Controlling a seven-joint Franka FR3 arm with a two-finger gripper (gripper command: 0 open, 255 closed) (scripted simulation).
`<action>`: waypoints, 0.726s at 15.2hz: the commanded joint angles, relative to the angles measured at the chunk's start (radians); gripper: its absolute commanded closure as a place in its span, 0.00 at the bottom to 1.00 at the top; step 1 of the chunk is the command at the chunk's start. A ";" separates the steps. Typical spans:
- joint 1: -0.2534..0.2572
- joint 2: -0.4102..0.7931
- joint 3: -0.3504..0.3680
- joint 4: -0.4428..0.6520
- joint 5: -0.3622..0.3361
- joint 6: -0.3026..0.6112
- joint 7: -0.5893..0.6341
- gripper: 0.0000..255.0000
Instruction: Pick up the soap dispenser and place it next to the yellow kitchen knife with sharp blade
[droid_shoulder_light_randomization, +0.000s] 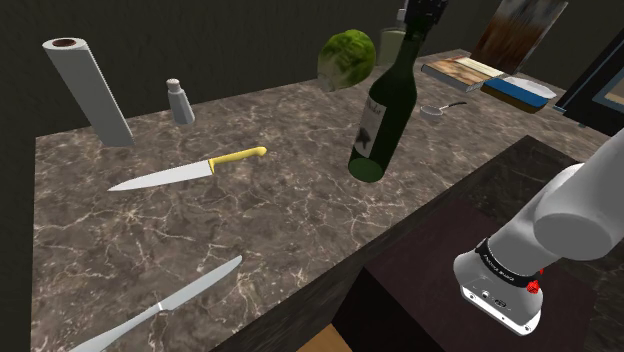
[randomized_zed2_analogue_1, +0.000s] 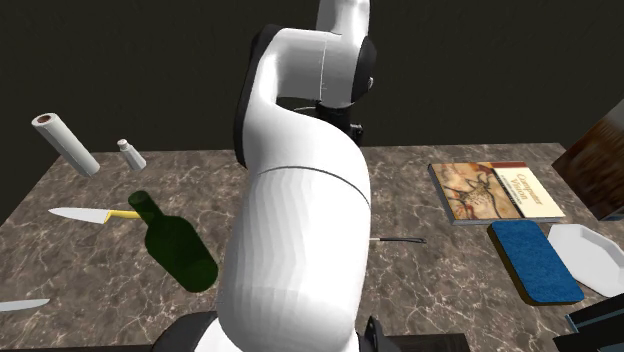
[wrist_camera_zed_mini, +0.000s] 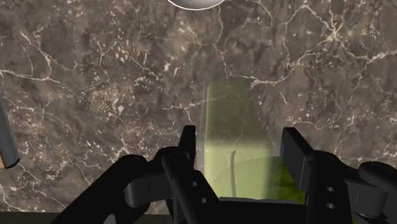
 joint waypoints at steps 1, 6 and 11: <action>0.024 -0.052 0.026 -0.058 -0.013 0.010 0.051 1.00; 0.076 -0.150 0.097 -0.167 -0.027 0.026 0.177 1.00; 0.123 -0.221 0.173 -0.244 -0.022 0.034 0.300 1.00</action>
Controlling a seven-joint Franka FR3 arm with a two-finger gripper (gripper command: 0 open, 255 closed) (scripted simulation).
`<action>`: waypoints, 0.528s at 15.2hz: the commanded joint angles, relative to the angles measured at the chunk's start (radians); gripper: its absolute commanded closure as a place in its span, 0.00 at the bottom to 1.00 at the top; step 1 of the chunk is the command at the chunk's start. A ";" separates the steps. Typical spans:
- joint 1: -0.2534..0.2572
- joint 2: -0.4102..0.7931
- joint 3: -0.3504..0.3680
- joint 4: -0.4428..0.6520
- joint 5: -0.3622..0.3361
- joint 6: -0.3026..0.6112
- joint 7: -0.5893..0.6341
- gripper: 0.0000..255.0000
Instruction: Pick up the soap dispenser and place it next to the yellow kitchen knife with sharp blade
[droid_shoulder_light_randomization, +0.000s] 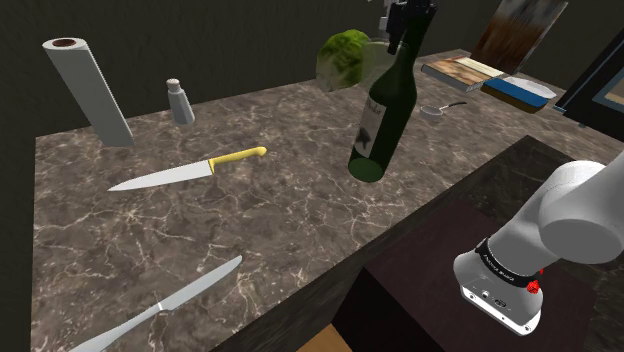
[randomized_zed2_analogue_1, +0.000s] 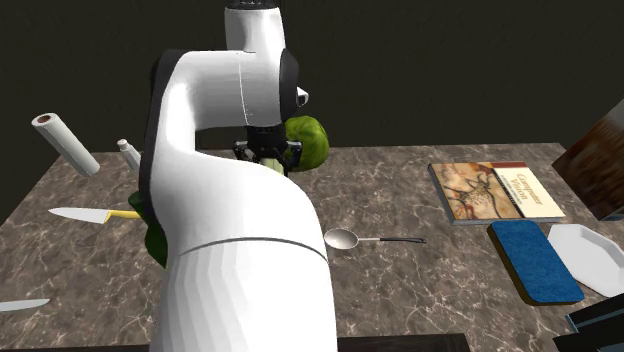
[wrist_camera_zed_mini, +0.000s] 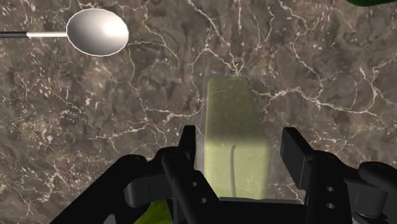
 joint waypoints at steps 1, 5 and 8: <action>0.018 -0.026 0.031 -0.034 0.004 0.009 0.051 1.00; 0.054 -0.060 0.094 -0.069 0.018 0.013 0.148 1.00; 0.082 -0.074 0.142 -0.083 0.032 0.015 0.221 1.00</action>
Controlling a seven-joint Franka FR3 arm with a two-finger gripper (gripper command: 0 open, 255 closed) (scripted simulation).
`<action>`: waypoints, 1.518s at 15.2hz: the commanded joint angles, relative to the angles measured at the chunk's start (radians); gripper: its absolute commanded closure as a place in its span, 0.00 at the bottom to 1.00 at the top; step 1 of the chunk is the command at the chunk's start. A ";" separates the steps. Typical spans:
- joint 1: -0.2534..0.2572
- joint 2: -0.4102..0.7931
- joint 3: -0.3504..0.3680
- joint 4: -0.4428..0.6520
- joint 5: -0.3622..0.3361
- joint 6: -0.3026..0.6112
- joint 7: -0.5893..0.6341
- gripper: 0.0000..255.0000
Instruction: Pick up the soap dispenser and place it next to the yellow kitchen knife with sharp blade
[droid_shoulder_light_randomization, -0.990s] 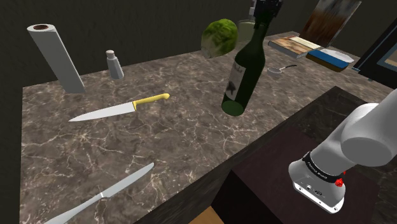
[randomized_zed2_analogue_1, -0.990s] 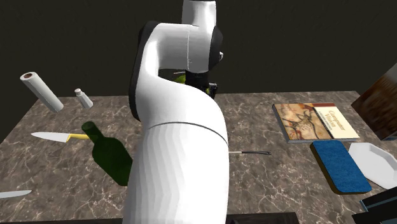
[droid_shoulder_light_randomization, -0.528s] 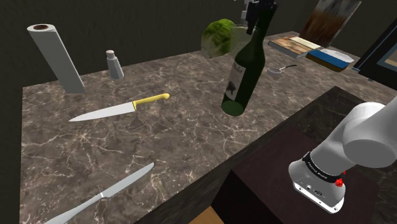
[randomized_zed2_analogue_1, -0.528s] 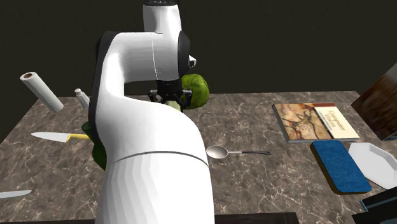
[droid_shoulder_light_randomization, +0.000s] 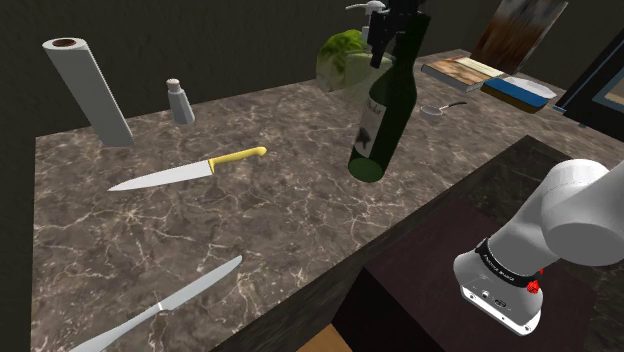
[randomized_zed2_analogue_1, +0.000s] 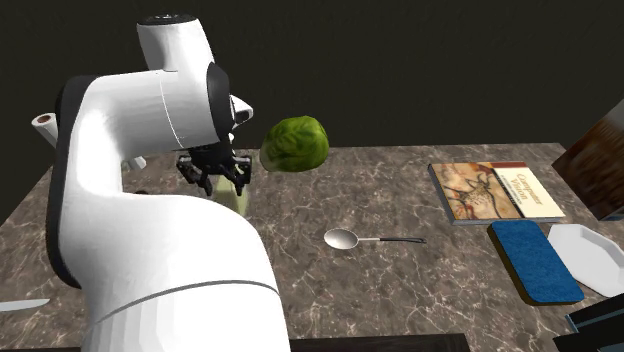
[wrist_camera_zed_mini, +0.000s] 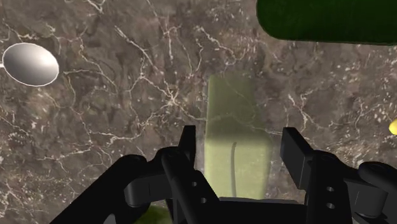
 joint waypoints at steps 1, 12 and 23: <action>0.016 -0.007 0.028 -0.006 0.008 0.002 0.044 1.00; 0.115 0.035 0.207 0.039 0.051 0.012 0.315 1.00; 0.174 0.107 0.311 0.048 0.054 0.083 0.474 1.00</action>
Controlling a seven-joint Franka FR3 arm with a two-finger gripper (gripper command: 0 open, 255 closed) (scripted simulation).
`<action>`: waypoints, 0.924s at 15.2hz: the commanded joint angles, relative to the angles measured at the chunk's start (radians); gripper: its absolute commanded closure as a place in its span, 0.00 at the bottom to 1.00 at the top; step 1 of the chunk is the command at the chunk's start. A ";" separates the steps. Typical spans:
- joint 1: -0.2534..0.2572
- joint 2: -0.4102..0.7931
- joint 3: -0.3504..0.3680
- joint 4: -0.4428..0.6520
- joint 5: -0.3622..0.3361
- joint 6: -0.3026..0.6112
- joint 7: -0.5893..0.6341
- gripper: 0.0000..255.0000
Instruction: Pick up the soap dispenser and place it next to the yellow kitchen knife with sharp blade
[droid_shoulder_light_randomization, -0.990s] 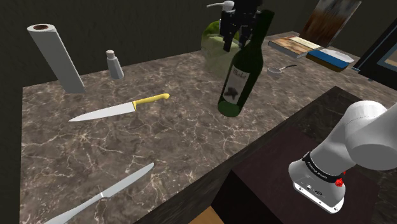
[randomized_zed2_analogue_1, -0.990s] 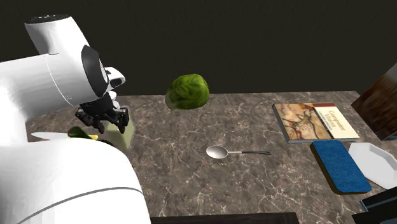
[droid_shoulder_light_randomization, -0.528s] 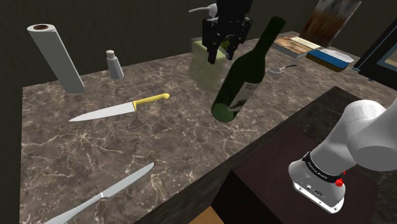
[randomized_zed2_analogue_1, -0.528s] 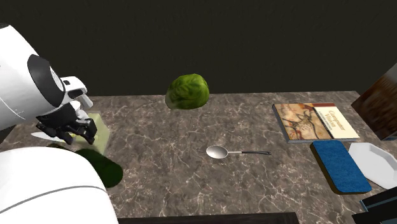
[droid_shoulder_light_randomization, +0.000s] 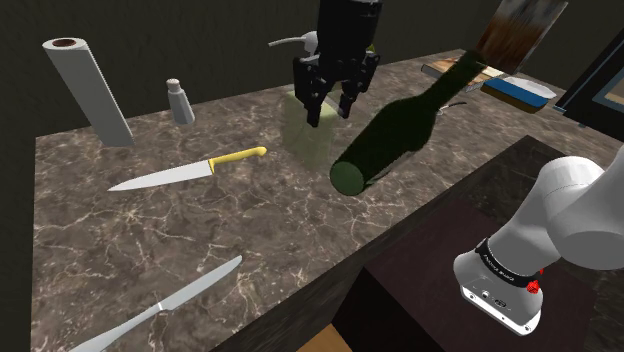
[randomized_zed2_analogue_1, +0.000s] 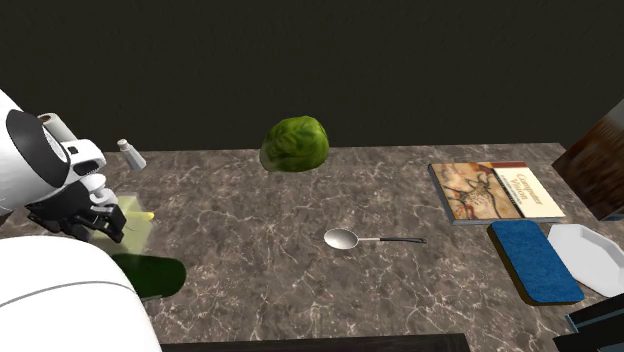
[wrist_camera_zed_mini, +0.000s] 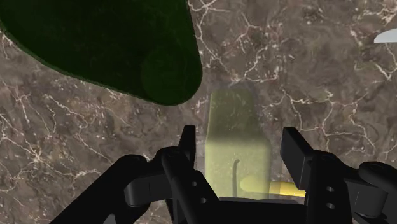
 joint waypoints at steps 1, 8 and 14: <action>0.001 -0.004 0.001 -0.030 0.002 0.027 0.000 1.00; 0.003 -0.010 0.004 -0.130 0.005 0.121 -0.005 1.00; 0.002 -0.010 0.005 -0.137 0.006 0.128 -0.005 1.00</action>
